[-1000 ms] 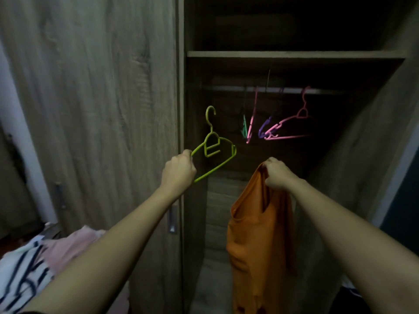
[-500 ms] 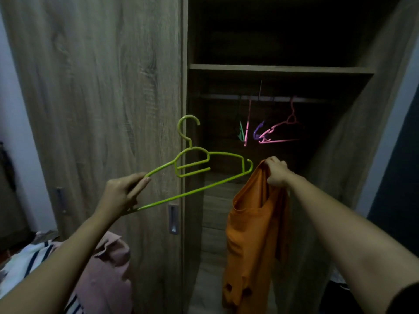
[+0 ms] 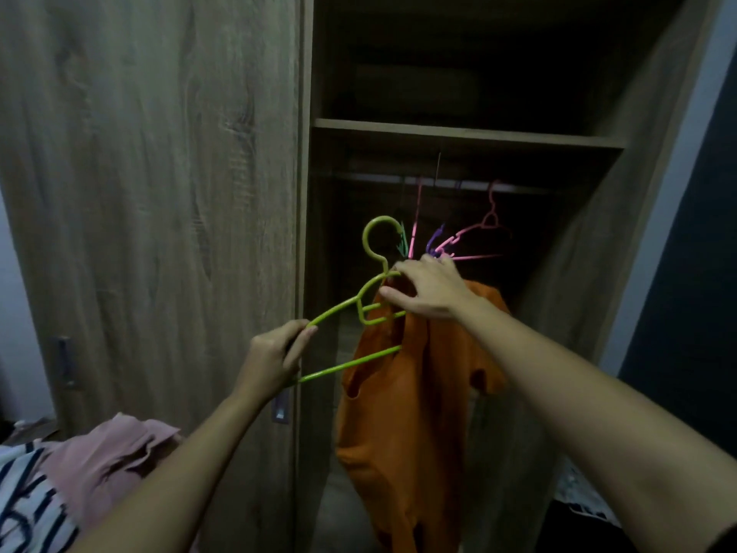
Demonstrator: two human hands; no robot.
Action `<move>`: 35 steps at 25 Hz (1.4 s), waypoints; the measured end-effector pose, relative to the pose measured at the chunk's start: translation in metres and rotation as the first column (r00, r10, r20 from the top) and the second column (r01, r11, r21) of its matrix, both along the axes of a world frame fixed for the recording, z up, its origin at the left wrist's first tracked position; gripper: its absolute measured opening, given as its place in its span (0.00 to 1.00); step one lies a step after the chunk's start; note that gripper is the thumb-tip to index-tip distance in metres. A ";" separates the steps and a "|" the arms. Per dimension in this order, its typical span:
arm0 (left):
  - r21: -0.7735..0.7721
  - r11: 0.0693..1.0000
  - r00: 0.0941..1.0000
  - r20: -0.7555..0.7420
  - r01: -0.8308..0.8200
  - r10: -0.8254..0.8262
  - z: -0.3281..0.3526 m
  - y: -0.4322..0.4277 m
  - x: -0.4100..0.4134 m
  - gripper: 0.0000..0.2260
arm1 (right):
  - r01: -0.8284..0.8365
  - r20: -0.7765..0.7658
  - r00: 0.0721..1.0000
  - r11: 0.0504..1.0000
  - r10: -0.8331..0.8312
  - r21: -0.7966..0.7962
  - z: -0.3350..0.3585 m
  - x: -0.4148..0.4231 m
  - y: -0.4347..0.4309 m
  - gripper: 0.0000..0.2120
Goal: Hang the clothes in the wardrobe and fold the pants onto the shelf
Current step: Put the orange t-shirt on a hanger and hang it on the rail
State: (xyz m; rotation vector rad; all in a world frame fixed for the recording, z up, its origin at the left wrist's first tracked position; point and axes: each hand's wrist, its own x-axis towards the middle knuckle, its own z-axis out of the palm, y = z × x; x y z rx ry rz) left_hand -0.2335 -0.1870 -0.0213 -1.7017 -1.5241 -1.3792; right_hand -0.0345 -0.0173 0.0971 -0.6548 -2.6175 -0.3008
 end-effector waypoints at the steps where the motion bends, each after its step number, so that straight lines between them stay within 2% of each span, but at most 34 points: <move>1: 0.016 0.999 0.999 0.027 0.033 -0.034 0.002 0.003 0.001 0.21 | -0.021 -0.057 0.998 0.989 0.029 0.144 0.002 0.006 0.002 0.21; 3: 0.015 1.000 0.998 0.052 0.023 -0.024 0.005 0.008 0.003 0.20 | -0.052 -0.145 0.983 0.933 0.110 0.357 0.004 0.015 0.005 0.19; 4: 0.009 0.998 0.996 0.059 -0.060 0.059 0.008 0.012 0.005 0.20 | -0.063 -0.155 0.978 0.910 0.137 0.410 0.005 0.017 0.005 0.18; 6: 0.072 0.937 0.939 0.044 -0.342 0.340 0.009 0.021 0.013 0.18 | -0.086 -0.135 0.978 0.903 0.156 0.421 0.009 0.018 0.004 0.18; 7: 0.145 0.893 0.903 0.014 -0.426 0.429 0.007 0.027 0.019 0.16 | -0.086 -0.147 0.976 0.904 0.161 0.419 0.011 0.018 0.006 0.20; 8: 0.218 0.884 0.899 -0.056 -0.413 0.434 0.003 0.031 0.029 0.15 | -0.069 -0.176 0.973 0.910 0.152 0.409 0.014 0.019 0.008 0.21; 9: 0.258 0.901 0.896 -0.190 -0.349 0.401 -0.005 0.037 0.038 0.14 | -0.043 -0.212 0.968 0.917 0.137 0.396 0.017 0.021 0.011 0.23; 10: 0.214 0.929 0.872 -0.331 -0.302 0.360 -0.016 0.043 0.046 0.16 | -0.021 -0.247 0.961 0.924 0.124 0.383 0.021 0.023 0.013 0.23; 11: 0.080 0.950 0.856 -0.418 -0.301 0.306 -0.030 0.049 0.052 0.19 | -0.012 -0.278 0.953 0.928 0.124 0.372 0.024 0.026 0.016 0.23; 12: -0.098 0.942 0.869 -0.426 -0.321 0.252 -0.041 0.053 0.056 0.23 | -0.010 -0.295 0.948 0.935 0.122 0.355 0.027 0.029 0.018 0.22; 14: -0.432 0.859 0.941 -0.304 -0.276 0.149 -0.053 0.059 0.049 0.31 | 0.006 -0.309 0.946 0.945 0.101 0.326 0.034 0.040 0.021 0.21; 15: -0.516 0.836 0.975 -0.203 -0.186 0.091 -0.052 0.059 0.039 0.34 | 0.026 -0.313 0.947 0.951 0.076 0.309 0.037 0.049 0.025 0.20; 17: -0.474 0.880 1.000 0.003 0.002 -0.001 -0.044 0.055 0.017 0.29 | 0.091 -0.308 0.951 0.950 0.006 0.300 0.039 0.073 0.038 0.21; 18: -0.462 0.886 0.999 0.029 0.041 -0.032 -0.035 0.051 0.005 0.24 | 0.114 -0.298 0.954 0.946 -0.019 0.303 0.038 0.088 0.045 0.23; 19: -0.515 0.855 0.998 -0.003 0.054 -0.065 -0.025 0.047 -0.006 0.21 | 0.119 -0.278 0.960 0.942 -0.029 0.313 0.035 0.103 0.051 0.25; 22: -0.697 0.716 0.983 -0.100 0.040 -0.152 0.021 0.042 -0.014 0.24 | 0.058 -0.127 0.992 0.917 -0.008 0.394 0.016 0.120 0.061 0.27; 23: -0.715 0.696 0.982 -0.078 0.065 -0.172 0.037 0.045 -0.007 0.24 | 0.026 -0.081 0.997 0.911 0.008 0.411 0.008 0.116 0.061 0.27; 25: -0.726 0.676 0.975 -0.036 0.125 -0.220 0.062 0.056 0.009 0.17 | 0.002 -0.051 0.999 0.921 0.019 0.389 -0.002 0.102 0.057 0.29; 28: -0.670 0.685 0.954 0.135 0.287 -0.268 0.079 0.065 0.035 0.07 | 0.114 -0.128 0.988 0.962 -0.084 0.247 -0.005 0.092 0.049 0.20; 30: -0.614 0.683 0.916 0.317 0.395 -0.245 0.083 0.066 0.044 0.16 | 0.141 -0.201 0.973 0.980 -0.111 0.142 -0.005 0.091 0.044 0.16; 32: -0.618 0.711 0.935 0.310 0.337 -0.174 0.083 0.069 0.052 0.21 | 0.124 -0.228 0.968 0.991 -0.108 0.059 -0.008 0.088 0.038 0.13; 35: -0.512 0.828 0.969 0.202 0.231 -0.145 0.081 0.073 0.050 0.10 | 0.044 -0.295 0.952 0.992 -0.079 -0.121 -0.011 0.084 0.038 0.11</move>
